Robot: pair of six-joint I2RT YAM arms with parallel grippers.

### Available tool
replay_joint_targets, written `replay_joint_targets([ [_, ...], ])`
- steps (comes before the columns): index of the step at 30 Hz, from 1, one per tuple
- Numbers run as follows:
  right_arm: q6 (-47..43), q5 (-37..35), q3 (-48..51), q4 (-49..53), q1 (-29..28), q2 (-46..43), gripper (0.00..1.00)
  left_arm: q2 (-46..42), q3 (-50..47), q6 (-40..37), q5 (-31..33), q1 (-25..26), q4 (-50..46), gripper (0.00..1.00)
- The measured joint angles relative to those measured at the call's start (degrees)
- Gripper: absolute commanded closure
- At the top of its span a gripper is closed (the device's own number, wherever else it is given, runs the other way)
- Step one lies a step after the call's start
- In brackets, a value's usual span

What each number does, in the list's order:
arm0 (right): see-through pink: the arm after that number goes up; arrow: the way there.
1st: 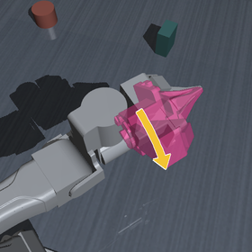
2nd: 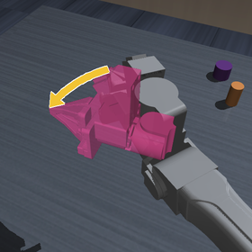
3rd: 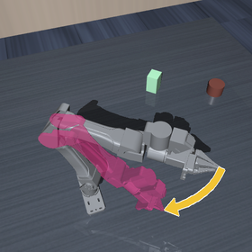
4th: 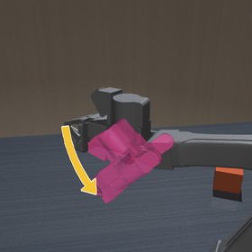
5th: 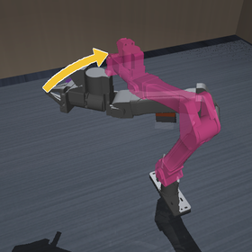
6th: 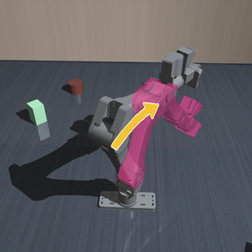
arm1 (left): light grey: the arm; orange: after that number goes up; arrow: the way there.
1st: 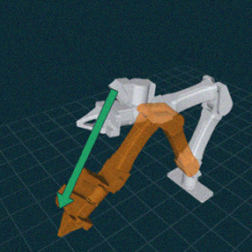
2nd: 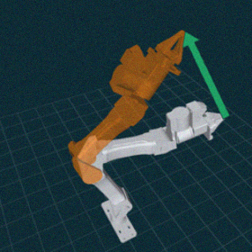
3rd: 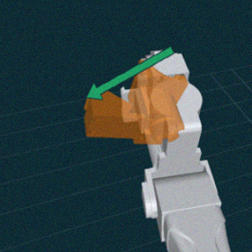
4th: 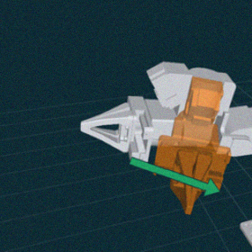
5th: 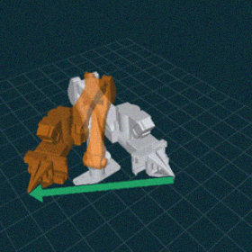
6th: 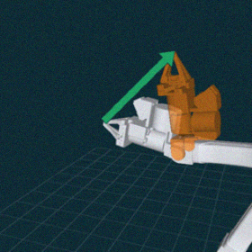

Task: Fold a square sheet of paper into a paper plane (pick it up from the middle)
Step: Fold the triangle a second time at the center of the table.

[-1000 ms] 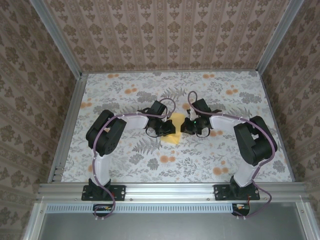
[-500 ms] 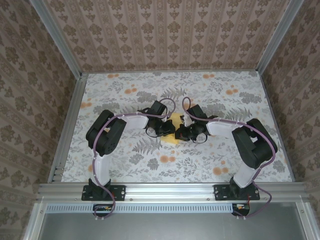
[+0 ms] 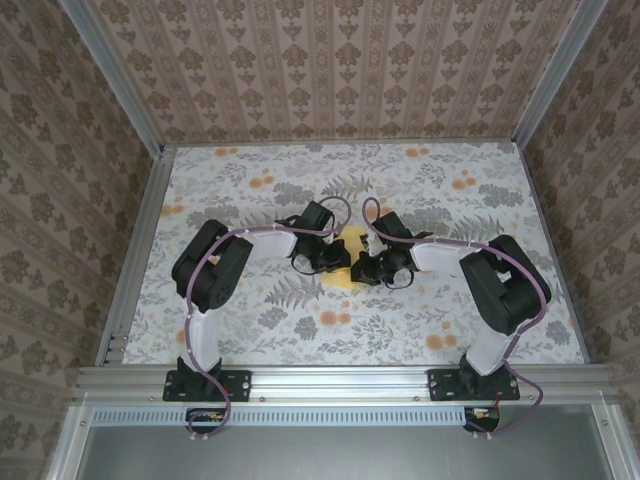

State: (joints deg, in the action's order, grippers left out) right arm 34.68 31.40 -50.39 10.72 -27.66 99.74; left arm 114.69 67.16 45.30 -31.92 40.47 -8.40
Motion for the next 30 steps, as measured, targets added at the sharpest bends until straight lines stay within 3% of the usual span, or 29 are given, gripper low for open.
replay_joint_targets([
  [15,-1.51,-2.75,0.28,2.27,0.00,0.26,0.92,0.00,0.00,0.13,0.02,0.00,0.00,0.90],
  [19,-1.64,-3.04,1.86,2.29,-0.04,-3.52,0.85,0.00,0.00,0.15,0.02,0.00,0.00,0.90],
  [23,-1.03,-4.83,2.99,2.05,-0.26,-6.84,0.72,0.00,0.00,0.26,0.02,0.00,0.00,0.90],
  [30,4.39,-7.85,4.98,-1.68,0.00,-8.41,0.68,0.00,0.00,1.46,0.02,0.00,0.07,0.90],
])
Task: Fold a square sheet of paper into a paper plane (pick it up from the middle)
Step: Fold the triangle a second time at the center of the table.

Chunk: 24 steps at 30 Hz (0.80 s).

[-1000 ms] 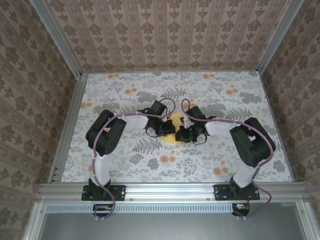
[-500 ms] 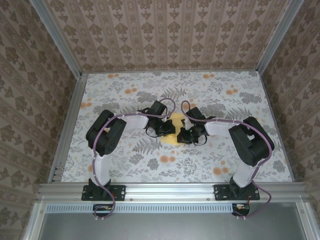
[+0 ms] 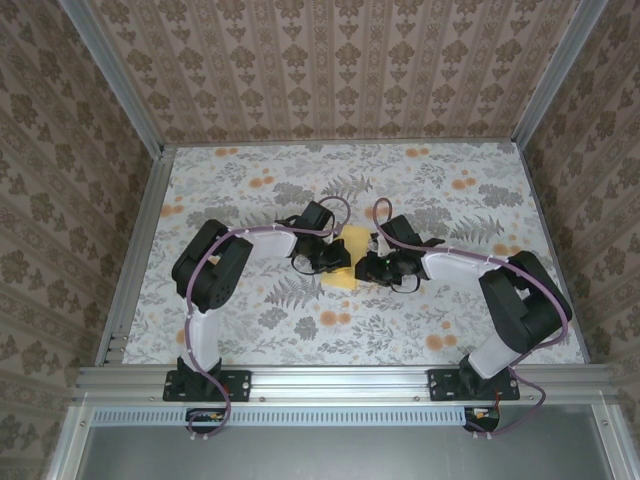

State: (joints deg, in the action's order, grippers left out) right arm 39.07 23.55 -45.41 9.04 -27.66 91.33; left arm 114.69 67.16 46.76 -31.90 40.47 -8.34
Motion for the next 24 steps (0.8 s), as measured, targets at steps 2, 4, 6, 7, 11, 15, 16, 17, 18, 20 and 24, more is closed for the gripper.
replay_joint_targets([
  [2,2.01,-0.04,0.28,-1.57,0.22,0.15,0.69,0.00,0.00,0.20,0.00,0.00,0.02,0.90],
  [4,4.24,0.00,0.68,-3.76,0.42,0.68,0.69,0.00,0.00,0.22,-0.02,0.00,0.04,0.90],
  [6,6.51,-0.02,1.36,-5.77,0.79,1.36,0.68,0.00,0.00,0.24,-0.02,0.00,0.07,0.90],
  [7,7.72,-0.02,1.64,-6.54,1.03,1.75,0.68,0.00,0.00,0.31,-0.02,0.00,0.09,0.90],
  [11,11.08,-0.07,1.88,-8.07,1.70,3.67,0.68,0.00,0.00,0.66,-0.02,0.00,0.22,0.90],
  [15,13.20,0.04,1.99,-9.62,1.97,4.76,0.72,0.00,-0.07,1.07,-0.02,0.00,0.42,0.89],
  [16,13.73,0.24,2.03,-10.10,1.97,4.96,0.73,0.00,-0.07,1.14,-0.02,0.00,0.50,0.89],
  [17,13.94,0.44,2.03,-10.49,1.97,5.18,0.74,0.00,-0.09,1.27,0.00,0.00,0.66,0.89],
  [18,14.16,0.66,2.03,-10.78,1.97,5.35,0.75,0.00,-0.13,1.29,0.00,0.00,0.81,0.89],
  [20,14.71,0.96,2.08,-11.39,1.97,5.77,0.77,0.00,-0.28,1.49,-0.02,0.00,1.07,0.89],
  [24,15.23,1.68,2.14,-12.24,1.97,6.69,0.78,0.00,-0.39,1.70,-0.04,0.00,1.33,0.89],
])
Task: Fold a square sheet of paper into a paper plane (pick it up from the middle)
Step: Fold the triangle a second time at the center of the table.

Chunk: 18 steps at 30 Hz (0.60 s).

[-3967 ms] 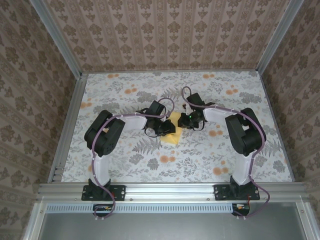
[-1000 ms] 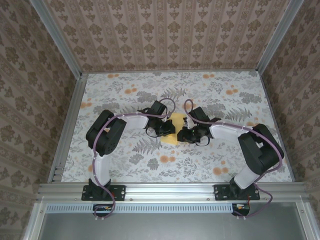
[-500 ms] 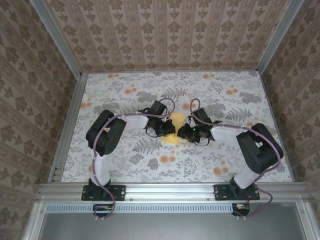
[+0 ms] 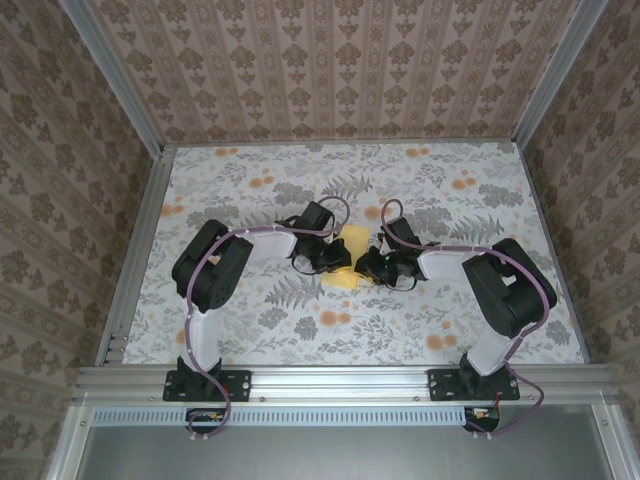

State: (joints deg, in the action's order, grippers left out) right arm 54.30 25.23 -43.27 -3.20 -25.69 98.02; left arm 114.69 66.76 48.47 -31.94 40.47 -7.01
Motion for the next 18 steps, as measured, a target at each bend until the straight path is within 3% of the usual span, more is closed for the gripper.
replay_joint_targets([
  [9,1.27,0.50,0.26,-0.94,0.11,0.68,0.90,0.00,-0.04,0.02,0.00,-0.02,0.20,0.88],
  [18,1.22,0.48,0.26,-1.09,0.17,0.94,0.93,-0.28,-0.13,0.00,-0.02,-0.20,0.48,0.85],
])
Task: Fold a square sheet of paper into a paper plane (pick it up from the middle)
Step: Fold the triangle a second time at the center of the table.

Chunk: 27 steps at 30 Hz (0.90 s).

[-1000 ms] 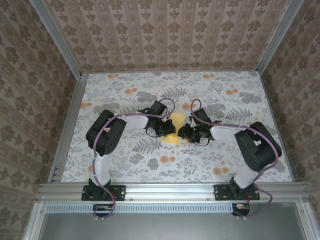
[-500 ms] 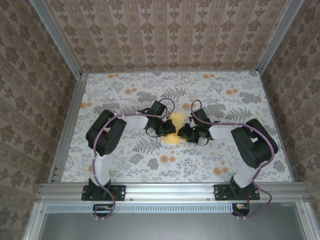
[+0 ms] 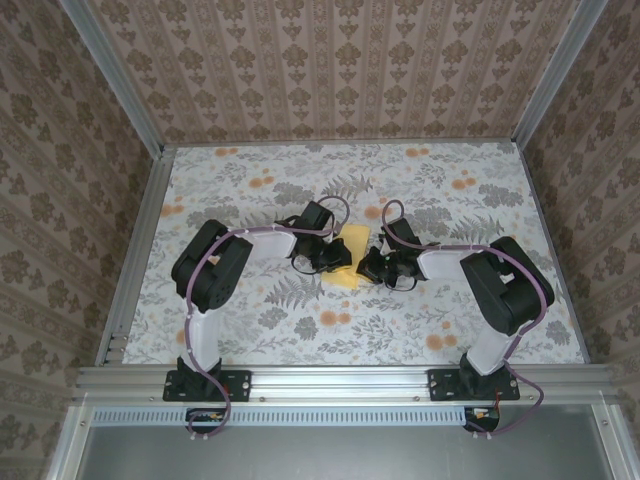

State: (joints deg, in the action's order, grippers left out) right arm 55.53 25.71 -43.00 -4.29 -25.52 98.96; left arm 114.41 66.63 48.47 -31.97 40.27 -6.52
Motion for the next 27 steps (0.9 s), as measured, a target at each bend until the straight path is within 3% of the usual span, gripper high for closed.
replay_joint_targets([
  [16,-1.53,-0.07,-0.35,0.20,-0.02,0.17,0.94,-0.68,-1.25,-0.24,0.31,-2.12,0.24,0.86],
  [22,-3.26,-0.39,-0.52,0.87,-0.02,-0.37,0.84,-0.68,-0.59,-0.52,1.27,-2.10,-1.66,0.88],
  [27,-7.74,-2.12,-0.76,5.22,-0.83,-6.12,0.80,-0.68,0.28,-0.50,2.16,-1.99,-3.41,0.88],
])
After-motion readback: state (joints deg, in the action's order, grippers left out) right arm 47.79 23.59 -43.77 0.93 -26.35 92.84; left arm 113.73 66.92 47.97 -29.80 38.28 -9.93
